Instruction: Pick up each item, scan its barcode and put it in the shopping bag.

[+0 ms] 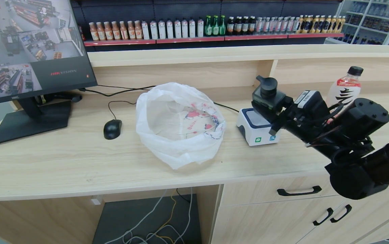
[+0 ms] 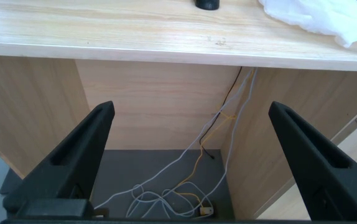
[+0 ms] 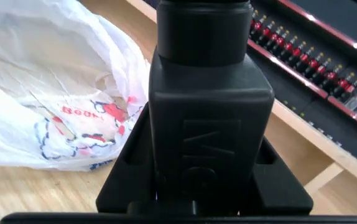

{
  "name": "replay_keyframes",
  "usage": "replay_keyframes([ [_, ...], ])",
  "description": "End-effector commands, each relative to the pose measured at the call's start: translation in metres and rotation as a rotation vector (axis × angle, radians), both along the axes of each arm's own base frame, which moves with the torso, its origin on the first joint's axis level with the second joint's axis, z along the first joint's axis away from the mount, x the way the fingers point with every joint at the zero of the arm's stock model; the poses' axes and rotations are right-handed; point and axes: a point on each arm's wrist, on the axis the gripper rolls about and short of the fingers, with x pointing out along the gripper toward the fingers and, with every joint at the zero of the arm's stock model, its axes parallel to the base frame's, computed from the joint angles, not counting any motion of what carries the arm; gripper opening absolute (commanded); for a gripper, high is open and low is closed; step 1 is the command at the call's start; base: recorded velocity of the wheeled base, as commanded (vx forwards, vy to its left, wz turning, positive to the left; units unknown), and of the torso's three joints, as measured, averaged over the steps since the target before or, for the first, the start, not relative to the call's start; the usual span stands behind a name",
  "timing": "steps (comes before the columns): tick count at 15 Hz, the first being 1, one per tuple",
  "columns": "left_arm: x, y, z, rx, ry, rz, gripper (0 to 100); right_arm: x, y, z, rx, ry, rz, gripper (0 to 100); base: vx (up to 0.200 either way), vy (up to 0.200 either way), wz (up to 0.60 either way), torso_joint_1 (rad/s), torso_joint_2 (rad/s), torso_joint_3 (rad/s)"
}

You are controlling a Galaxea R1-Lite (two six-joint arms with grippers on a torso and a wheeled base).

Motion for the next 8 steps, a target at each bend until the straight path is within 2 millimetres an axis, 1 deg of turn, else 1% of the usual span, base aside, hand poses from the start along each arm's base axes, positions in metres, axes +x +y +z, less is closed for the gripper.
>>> replay_keyframes([
  [1,0.000,0.000,0.000,0.000,0.000,0.001,100,-0.028,0.009,0.017,0.062,0.016,0.049,0,0.000,0.000,0.00,0.000,0.00,0.000],
  [2,0.000,0.000,0.000,0.000,0.000,0.001,100,-0.034,0.007,0.023,0.095,0.025,0.049,0,0.000,0.000,0.00,0.000,0.00,0.000],
  [4,0.000,0.000,0.000,0.000,0.000,0.001,100,-0.044,0.006,0.019,0.189,0.125,0.023,0,0.000,0.000,0.00,0.000,0.00,0.000],
  [6,0.000,0.000,0.000,0.000,0.000,0.001,100,-0.069,-0.005,0.009,0.355,0.283,-0.077,0,0.000,0.000,0.00,0.000,0.00,0.000],
  [8,0.000,0.000,0.000,0.000,0.000,0.001,100,-0.081,-0.009,0.009,0.447,0.332,-0.113,0,0.000,0.000,0.00,0.000,0.00,0.000],
])
